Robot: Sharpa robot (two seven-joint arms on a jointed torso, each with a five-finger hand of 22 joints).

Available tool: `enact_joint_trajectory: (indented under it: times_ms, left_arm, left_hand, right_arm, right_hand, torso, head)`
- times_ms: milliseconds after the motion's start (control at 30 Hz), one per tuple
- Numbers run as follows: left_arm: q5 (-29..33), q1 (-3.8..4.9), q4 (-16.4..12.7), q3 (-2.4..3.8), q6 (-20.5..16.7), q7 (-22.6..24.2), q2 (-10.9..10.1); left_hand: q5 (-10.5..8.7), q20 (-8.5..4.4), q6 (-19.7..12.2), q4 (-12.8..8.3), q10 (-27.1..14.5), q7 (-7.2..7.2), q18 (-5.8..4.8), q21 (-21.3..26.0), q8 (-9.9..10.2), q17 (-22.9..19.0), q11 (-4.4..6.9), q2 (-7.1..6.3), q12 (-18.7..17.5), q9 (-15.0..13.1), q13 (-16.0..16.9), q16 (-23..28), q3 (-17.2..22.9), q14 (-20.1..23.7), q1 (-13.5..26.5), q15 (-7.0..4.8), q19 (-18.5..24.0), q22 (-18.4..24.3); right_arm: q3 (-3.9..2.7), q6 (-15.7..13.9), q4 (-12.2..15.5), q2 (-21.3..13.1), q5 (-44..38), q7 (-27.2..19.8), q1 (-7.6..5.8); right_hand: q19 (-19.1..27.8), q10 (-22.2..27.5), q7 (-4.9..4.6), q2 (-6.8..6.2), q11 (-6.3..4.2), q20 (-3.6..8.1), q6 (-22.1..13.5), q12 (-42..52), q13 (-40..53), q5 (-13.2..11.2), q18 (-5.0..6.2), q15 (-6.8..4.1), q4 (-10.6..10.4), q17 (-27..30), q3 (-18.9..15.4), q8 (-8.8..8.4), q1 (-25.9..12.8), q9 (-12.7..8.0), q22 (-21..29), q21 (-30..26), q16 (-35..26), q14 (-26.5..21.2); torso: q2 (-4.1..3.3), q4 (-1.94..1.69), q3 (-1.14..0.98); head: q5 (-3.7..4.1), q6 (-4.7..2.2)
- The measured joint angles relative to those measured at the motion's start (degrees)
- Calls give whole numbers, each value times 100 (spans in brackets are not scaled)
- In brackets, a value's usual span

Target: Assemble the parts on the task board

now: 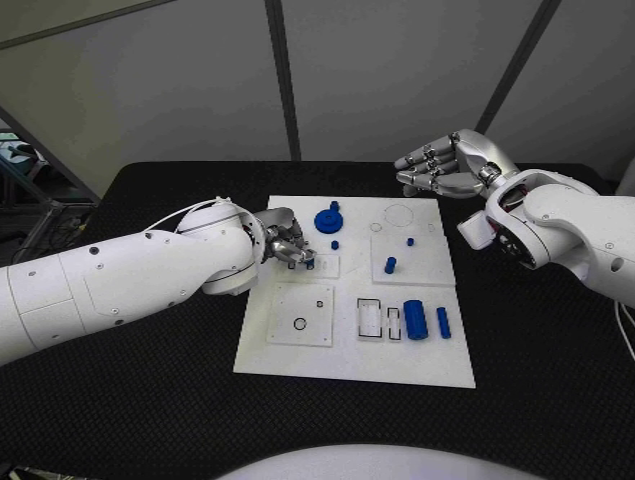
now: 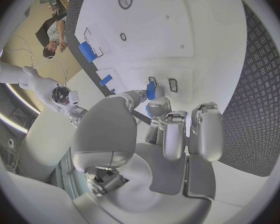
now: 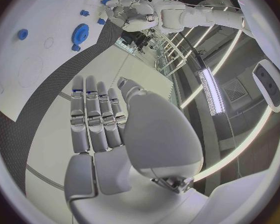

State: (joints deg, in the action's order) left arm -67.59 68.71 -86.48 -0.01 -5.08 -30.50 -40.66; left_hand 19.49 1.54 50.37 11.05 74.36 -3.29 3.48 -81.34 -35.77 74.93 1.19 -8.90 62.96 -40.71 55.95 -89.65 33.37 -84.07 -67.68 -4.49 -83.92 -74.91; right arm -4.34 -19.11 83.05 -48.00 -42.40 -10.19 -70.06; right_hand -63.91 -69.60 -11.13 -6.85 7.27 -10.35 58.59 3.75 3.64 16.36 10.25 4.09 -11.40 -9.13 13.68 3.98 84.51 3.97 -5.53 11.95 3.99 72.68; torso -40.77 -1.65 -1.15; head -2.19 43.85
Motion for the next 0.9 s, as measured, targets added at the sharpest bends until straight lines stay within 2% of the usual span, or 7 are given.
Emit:
enact_joint_trajectory:
  times_ms: [300,533,700,900]
  left_arm:
    - [-26,2,2,2,84,-1,11]
    - [-32,3,-2,3,141,-1,10]
    - [-35,5,-9,4,183,-1,4]
    - [-38,3,-11,0,223,-3,-2]
  left_hand:
    - [-1,0,0,-41,-1,0,0,0,0,0,-2,-52,0,2,-3,0,41,0,52,0,0,0]
    - [23,0,0,-47,-5,0,0,0,-38,0,1,-36,0,-11,-12,0,48,0,69,0,0,0]
    - [65,0,0,-96,-25,0,0,0,-47,0,19,-54,0,-48,-20,0,96,0,99,0,0,0]
    - [112,0,0,-104,-34,0,1,0,-91,0,10,-60,0,-68,-20,0,104,1,151,0,0,0]
  right_arm:
    - [0,17,-3,3,34,3,0]
    - [0,28,-3,2,58,6,0]
    - [0,38,-6,2,68,9,0]
    - [0,56,-12,4,76,14,0]
  right_hand:
    - [0,0,0,0,0,0,0,0,0,0,0,0,0,-1,0,0,0,0,5,0,0,0]
    - [0,0,0,0,0,0,0,0,0,25,0,0,0,10,0,0,0,0,11,0,0,0]
    - [0,0,0,0,0,0,0,0,0,25,0,0,0,9,0,0,0,0,11,0,0,0]
    - [0,0,0,0,0,0,0,0,0,25,0,0,0,9,0,0,0,0,11,0,0,0]
  torso:
    - [4,-3,1]
    - [4,-7,3]
    - [4,-7,7]
    - [4,-10,7]
  head:
    - [23,10]
    - [24,15]
    - [-13,8]
    - [-5,23]
